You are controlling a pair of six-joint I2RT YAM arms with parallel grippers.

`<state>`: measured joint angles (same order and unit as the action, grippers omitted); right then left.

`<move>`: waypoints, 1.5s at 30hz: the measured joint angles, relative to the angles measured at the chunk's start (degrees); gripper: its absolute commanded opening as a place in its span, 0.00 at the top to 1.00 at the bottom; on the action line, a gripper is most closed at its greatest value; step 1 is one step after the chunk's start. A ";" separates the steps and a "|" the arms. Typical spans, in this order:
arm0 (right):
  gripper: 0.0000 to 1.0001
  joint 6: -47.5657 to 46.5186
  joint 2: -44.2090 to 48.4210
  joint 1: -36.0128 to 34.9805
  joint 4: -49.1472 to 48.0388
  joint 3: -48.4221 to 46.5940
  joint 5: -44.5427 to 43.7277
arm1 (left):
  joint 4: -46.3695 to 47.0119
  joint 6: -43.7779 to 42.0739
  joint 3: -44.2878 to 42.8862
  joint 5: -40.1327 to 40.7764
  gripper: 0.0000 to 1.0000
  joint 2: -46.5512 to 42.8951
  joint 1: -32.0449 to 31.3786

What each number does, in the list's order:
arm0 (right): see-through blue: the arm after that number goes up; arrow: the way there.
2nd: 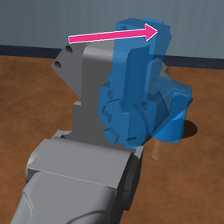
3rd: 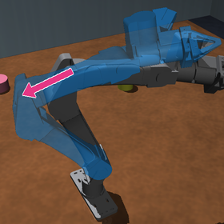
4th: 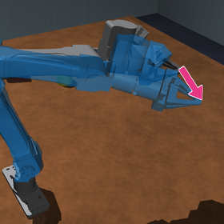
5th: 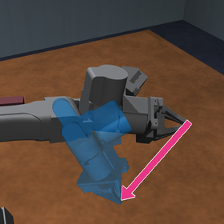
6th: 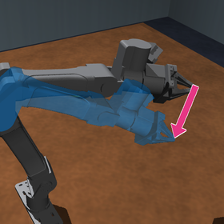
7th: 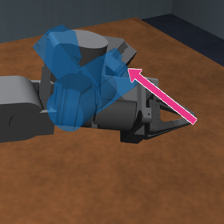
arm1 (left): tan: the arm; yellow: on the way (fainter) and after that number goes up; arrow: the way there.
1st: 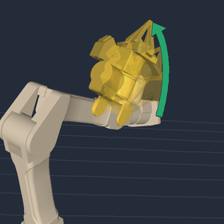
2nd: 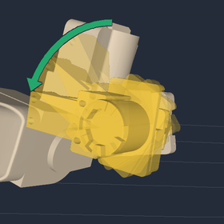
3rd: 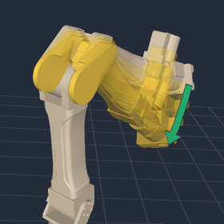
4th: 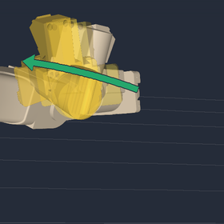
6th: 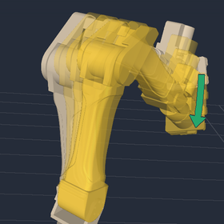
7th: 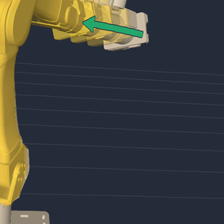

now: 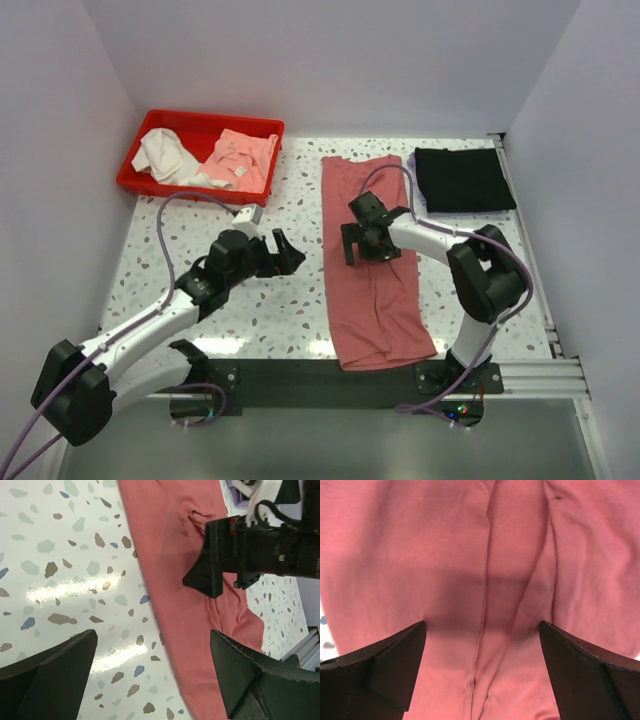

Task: Fold and stack the t-shirts
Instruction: Fold the tshirt

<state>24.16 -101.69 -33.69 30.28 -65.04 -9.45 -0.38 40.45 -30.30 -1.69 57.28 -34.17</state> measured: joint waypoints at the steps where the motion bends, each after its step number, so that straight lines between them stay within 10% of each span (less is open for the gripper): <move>1: 0.01 0.04 -0.57 0.00 -0.31 0.00 0.04 | -0.28 0.46 0.02 0.04 0.00 -0.37 0.00; 30: 0.01 10.12 -28.98 -0.33 5.88 -40.33 -3.10 | -12.37 -0.87 -6.67 12.20 0.00 0.00 0.04; 45: 0.01 10.75 -16.31 -0.61 3.69 -31.28 3.69 | -4.37 2.49 3.69 -5.18 0.00 2.29 -3.96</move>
<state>34.92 -117.99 -34.30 33.98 -96.31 -5.76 -4.75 42.94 -26.61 -6.87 59.57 -38.13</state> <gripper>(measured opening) 0.987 0.997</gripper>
